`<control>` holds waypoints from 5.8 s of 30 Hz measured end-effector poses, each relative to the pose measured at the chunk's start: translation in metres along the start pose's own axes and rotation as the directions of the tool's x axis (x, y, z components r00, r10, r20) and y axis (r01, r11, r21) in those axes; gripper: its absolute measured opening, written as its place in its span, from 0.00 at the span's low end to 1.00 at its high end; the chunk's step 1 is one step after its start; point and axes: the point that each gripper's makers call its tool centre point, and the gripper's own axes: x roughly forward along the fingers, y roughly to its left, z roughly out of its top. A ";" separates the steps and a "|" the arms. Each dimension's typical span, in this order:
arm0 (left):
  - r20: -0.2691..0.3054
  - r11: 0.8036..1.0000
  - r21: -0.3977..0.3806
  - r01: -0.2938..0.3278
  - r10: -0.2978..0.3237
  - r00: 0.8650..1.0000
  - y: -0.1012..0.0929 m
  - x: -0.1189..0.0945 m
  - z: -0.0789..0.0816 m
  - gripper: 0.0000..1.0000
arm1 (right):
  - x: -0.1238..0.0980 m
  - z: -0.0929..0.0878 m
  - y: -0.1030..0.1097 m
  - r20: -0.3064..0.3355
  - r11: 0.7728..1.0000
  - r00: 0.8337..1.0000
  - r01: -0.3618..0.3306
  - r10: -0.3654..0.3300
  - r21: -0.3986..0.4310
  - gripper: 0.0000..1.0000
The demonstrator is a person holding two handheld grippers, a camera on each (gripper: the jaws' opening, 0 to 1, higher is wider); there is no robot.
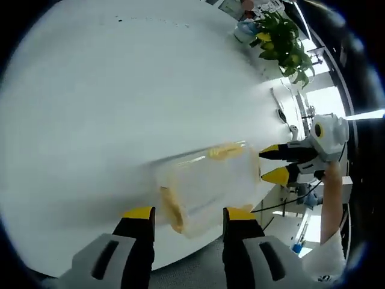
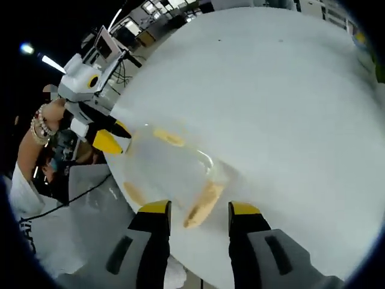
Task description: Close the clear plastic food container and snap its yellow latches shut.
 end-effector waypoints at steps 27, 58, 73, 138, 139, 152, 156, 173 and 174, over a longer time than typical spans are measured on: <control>-0.045 0.999 0.008 -0.053 0.053 0.998 -0.003 0.018 -0.005 0.30 | 0.010 -0.008 0.007 -0.037 0.992 0.998 -0.041 0.046 0.117 0.26; -0.051 0.998 0.005 -0.061 0.061 0.997 -0.004 0.020 -0.003 0.28 | 0.011 -0.007 0.007 -0.034 0.991 0.998 -0.043 0.048 0.125 0.25; -0.057 0.999 -0.012 -0.041 0.040 0.998 -0.003 0.022 -0.006 0.24 | 0.011 -0.007 0.007 -0.027 0.990 0.998 -0.053 0.057 0.129 0.25; 0.035 0.990 0.141 -0.026 0.021 0.999 -0.004 0.018 0.005 0.29 | 0.003 -0.017 0.012 0.006 0.998 1.000 -0.022 0.022 0.067 0.22; 0.038 0.988 0.151 -0.027 0.021 0.999 -0.004 0.018 0.005 0.29 | 0.003 -0.017 0.012 0.003 0.998 1.000 -0.017 0.016 0.053 0.22; 0.114 0.952 0.299 -0.069 0.036 0.993 -0.012 0.016 0.013 0.36 | 0.002 -0.011 0.010 -0.025 0.993 0.999 0.040 -0.043 -0.112 0.24; 0.143 0.947 0.317 -0.062 0.017 0.990 -0.014 0.009 0.020 0.40 | -0.002 -0.011 0.010 -0.033 0.990 0.998 0.052 -0.057 -0.134 0.22; 0.248 0.800 0.580 -0.150 0.002 0.969 -0.030 -0.010 0.031 0.44 | -0.015 0.020 0.027 0.020 0.904 0.994 0.104 -0.105 -0.414 0.25; 0.260 0.784 0.603 -0.150 -0.015 0.966 -0.035 -0.011 0.032 0.44 | -0.015 0.022 0.029 0.022 0.907 0.995 0.102 -0.102 -0.409 0.25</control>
